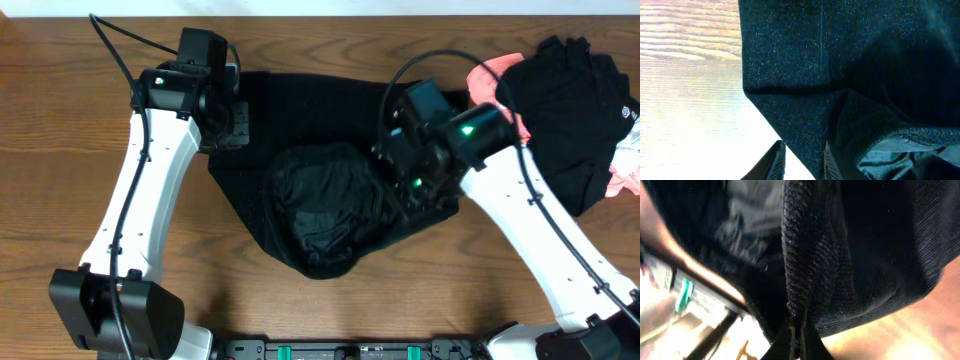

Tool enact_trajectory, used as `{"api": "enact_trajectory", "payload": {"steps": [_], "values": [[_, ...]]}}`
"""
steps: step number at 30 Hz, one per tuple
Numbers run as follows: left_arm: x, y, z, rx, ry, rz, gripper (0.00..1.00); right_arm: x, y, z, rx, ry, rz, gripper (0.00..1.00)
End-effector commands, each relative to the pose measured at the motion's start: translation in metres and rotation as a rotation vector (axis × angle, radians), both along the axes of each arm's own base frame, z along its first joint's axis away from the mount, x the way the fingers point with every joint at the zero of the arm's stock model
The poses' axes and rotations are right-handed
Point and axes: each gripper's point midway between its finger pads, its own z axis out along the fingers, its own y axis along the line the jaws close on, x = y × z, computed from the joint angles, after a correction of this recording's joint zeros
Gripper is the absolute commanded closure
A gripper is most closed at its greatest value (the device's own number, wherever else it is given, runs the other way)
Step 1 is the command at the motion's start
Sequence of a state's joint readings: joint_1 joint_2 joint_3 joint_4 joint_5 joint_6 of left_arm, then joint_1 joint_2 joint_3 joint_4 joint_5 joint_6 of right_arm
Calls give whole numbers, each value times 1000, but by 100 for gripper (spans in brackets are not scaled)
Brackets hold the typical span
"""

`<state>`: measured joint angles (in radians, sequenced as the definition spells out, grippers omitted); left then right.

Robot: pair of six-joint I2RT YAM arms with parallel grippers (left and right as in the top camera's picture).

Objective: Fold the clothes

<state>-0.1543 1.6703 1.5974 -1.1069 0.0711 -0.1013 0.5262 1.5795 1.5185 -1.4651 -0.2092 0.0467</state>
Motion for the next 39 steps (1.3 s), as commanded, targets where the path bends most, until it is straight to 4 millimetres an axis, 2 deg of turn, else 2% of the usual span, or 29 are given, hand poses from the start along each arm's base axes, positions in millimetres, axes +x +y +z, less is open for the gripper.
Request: {"api": "enact_trajectory", "payload": {"steps": [1, 4, 6, 10, 13, 14, 18, 20, 22, 25, 31, 34, 39], "values": [[-1, 3, 7, 6, -18, 11, 73, -21, 4, -9, -38, 75, 13, 99], [-2, 3, 7, 9, -14, 7, 74, -40, 0, -17, -85, 137, 28, 98], [-2, 4, 7, 10, -16, 5, 74, -44, -6, -20, -123, 151, -4, 98], [-1, 10, 12, 6, -31, 24, 74, -36, -19, -18, -172, 116, -106, 98], [-5, 11, 19, -3, -47, 26, 74, -30, -22, -8, -142, 78, -137, 98], [-6, 11, 23, -4, -56, 26, 74, -28, -24, -4, -130, 63, -147, 95], [-12, 7, 37, -20, -92, 13, 74, -22, -30, 16, -78, -8, -162, 54], [-15, -2, 44, -69, -104, -6, 75, -20, -33, 25, -57, -44, -164, 33], [-19, -16, 49, -141, -105, -44, 80, -11, -39, 31, -54, -101, -186, 22], [-22, -33, 46, -164, -93, -117, 81, 12, -47, 40, -30, -202, -242, 20], [-30, -74, 23, -130, -28, -296, 80, 62, -67, 52, 26, -356, -327, 19], [-30, -80, 10, -68, 0, -318, 73, 81, -87, 57, 35, -406, -403, 19], [-31, -87, -6, -49, 43, -339, 69, 98, -120, 62, 49, -445, -501, 19]]}}
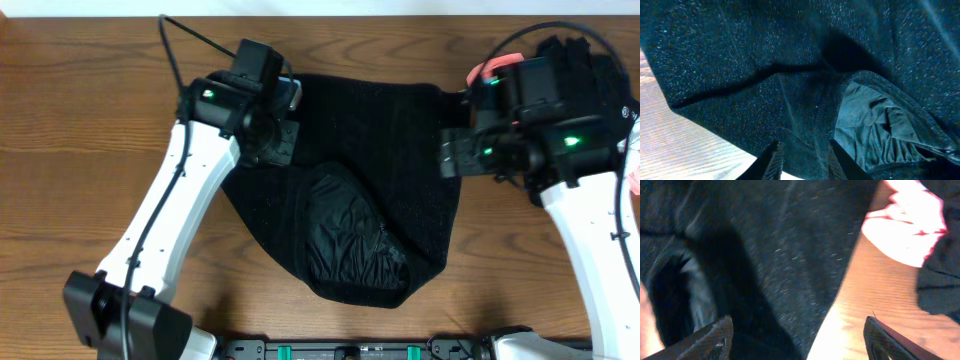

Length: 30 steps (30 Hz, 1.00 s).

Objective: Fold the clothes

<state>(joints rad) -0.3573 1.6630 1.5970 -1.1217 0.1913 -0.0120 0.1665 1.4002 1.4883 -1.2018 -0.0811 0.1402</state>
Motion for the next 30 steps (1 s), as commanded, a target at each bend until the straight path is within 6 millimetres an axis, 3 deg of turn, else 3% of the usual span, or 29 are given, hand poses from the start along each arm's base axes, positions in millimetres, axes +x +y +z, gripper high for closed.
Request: {"api": "enact_trajectory", "payload": {"steps": [1, 7, 13, 18, 30], "values": [[1, 1, -12, 41, 19, -19, 68, 11, -18, 10, 20, -46, -23, 18], [4, -8, -35, 57, 65, -41, 62, 24, -33, 18, 67, -101, -32, 18], [1, -29, -55, 43, 114, -88, 51, 25, -35, 18, 58, -110, -29, 18], [-2, -46, -66, 58, 118, -131, 47, 27, -35, 19, 55, -119, -22, 18], [0, -28, -112, 219, 194, -78, 47, 26, -35, 18, 39, -117, 6, 17]]}}
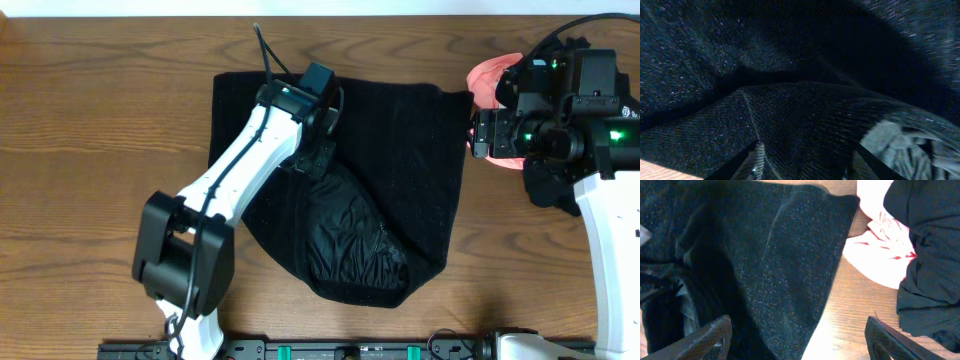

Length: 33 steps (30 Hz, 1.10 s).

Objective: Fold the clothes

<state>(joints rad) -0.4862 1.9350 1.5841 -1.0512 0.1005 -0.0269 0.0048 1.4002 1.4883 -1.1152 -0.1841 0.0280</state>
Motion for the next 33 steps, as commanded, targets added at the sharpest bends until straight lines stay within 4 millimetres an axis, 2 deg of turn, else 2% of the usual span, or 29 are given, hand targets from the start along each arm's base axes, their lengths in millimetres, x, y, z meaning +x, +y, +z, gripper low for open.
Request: {"api": "enact_trajectory", "payload": {"steps": [1, 3, 5, 6, 11, 13, 20, 27, 32, 33], "values": [[-4, 11, -15, 64, 34, 19, 48, 1, -1, 6, -8, -20, 20, 17], [-6, 13, -17, 76, 45, 20, 58, 1, -1, 6, -8, -20, 20, 17], [-10, 17, -16, 94, 56, 28, 89, 1, -1, 6, -8, -20, 20, 16], [-12, 21, -15, 110, 63, 49, 94, 2, -1, 6, -8, -21, 21, 16], [-37, 33, -4, 157, 138, 71, 94, 3, -1, 7, -10, -30, 23, 15], [-44, 39, 6, 177, 142, 86, 94, 4, -1, 8, -10, -32, 24, 14], [-76, 36, 47, 169, 121, 49, 94, 5, -1, 6, -9, -30, 23, 14], [-115, 40, 59, 245, 212, 51, 93, 8, 1, -1, -3, -7, 28, 14], [-131, 39, 62, 281, 254, 30, 83, 8, 4, -3, 11, 1, 37, 14], [-135, 40, 63, 291, 265, 23, 79, 8, 4, -3, 11, 3, 37, 14]]}}
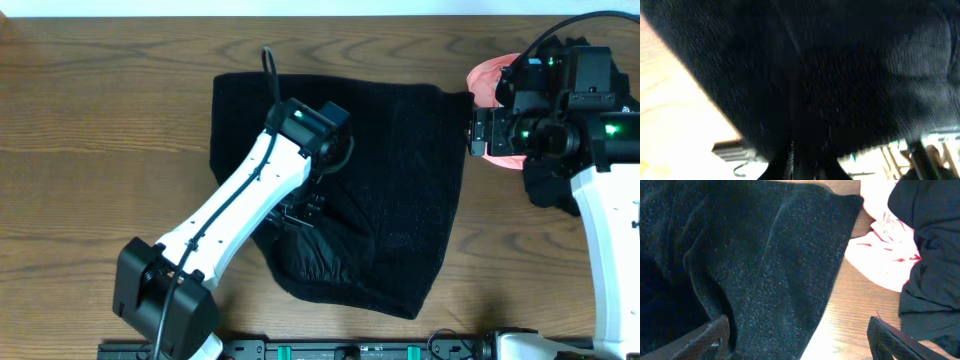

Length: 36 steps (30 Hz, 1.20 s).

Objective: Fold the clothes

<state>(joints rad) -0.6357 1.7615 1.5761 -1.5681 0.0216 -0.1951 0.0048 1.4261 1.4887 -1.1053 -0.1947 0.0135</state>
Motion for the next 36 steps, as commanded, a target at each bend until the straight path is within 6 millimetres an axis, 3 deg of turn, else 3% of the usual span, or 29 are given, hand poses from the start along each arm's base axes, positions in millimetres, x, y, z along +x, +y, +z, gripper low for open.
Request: {"api": "enact_trajectory", "payload": {"steps": [1, 3, 9, 14, 18, 23, 27, 30, 36], "values": [[-12, 2, 2, 35, 28, 4, 76, 2, 2, 3, 9, -8, 19, 14], [-19, 6, 5, 60, 52, 11, 71, 1, 2, 3, 9, -4, 19, 14], [-27, 13, 9, 90, 84, 18, 70, 1, 2, 2, 10, 1, 20, 14], [-13, 9, 4, 77, 21, 10, 70, -1, 9, -1, 44, 19, 38, 15], [21, -7, -5, 16, -127, 5, 70, -2, 13, -16, 74, 70, 42, 17], [78, -22, -7, -80, -337, 48, 70, -8, 13, -43, 79, 179, 33, 21], [124, -25, -2, -167, -477, 69, 70, -14, 21, -56, 76, 248, 54, 41], [156, -20, 4, -205, -567, 36, 70, -20, 41, -59, 63, 265, 124, 58], [205, 10, -1, -236, -648, 87, 70, -47, 88, -67, 8, 319, 266, 68]]}}
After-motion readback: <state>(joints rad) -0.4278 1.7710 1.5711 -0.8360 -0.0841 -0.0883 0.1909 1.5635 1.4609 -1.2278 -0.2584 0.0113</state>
